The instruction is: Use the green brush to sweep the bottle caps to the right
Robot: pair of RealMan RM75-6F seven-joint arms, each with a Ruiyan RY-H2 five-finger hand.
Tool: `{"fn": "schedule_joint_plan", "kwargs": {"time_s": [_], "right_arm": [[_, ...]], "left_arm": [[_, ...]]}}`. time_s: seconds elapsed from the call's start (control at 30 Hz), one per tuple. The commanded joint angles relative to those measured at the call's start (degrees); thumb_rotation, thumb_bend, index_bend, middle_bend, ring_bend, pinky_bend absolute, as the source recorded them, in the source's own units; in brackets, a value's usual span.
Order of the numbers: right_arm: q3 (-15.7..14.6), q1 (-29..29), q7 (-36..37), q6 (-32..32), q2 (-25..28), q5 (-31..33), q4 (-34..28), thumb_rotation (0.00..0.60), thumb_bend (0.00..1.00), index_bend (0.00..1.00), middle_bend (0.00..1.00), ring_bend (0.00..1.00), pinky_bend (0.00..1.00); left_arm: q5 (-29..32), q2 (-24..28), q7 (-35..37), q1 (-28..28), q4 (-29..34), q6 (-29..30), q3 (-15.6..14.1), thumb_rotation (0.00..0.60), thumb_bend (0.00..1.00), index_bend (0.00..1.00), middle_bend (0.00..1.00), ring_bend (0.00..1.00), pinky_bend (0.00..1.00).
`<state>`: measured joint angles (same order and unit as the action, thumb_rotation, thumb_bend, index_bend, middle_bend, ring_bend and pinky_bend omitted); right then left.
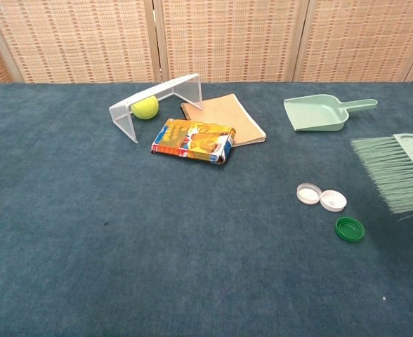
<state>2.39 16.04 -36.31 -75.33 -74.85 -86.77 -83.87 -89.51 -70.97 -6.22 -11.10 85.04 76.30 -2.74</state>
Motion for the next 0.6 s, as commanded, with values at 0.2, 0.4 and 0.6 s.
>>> {"fn": "schedule_joint_plan", "kwargs": {"time_s": [0.2,0.4,0.6], "right_arm": [[1.4,6.1,-31.4,6.6,3.2,-0.4,-19.1,0.600,0.66,0.95,0.91,0.61,0.00],[3.8,10.3,-50.5,10.8,-2.5,8.4,-24.4,0.600,0.66,0.95,0.91,0.61,0.00],[5.7,15.5,-68.4,9.7,-11.3,19.9,-24.8,0.600,0.66,0.95,0.91,0.61,0.00]], "left_arm": [[0.1,0.1,0.6,-0.2,-0.2,-0.2,0.1,0.600,0.45,0.00,0.00,0.00,0.07],[0.3,0.1,1.0,-0.4,-0.4,-0.6,0.2,0.600,0.45,0.00,0.00,0.00,0.07],[0.7,0.3,1.5,-0.4,-0.6,-0.7,0.4,0.600,0.45,0.00,0.00,0.00,0.07]]}}
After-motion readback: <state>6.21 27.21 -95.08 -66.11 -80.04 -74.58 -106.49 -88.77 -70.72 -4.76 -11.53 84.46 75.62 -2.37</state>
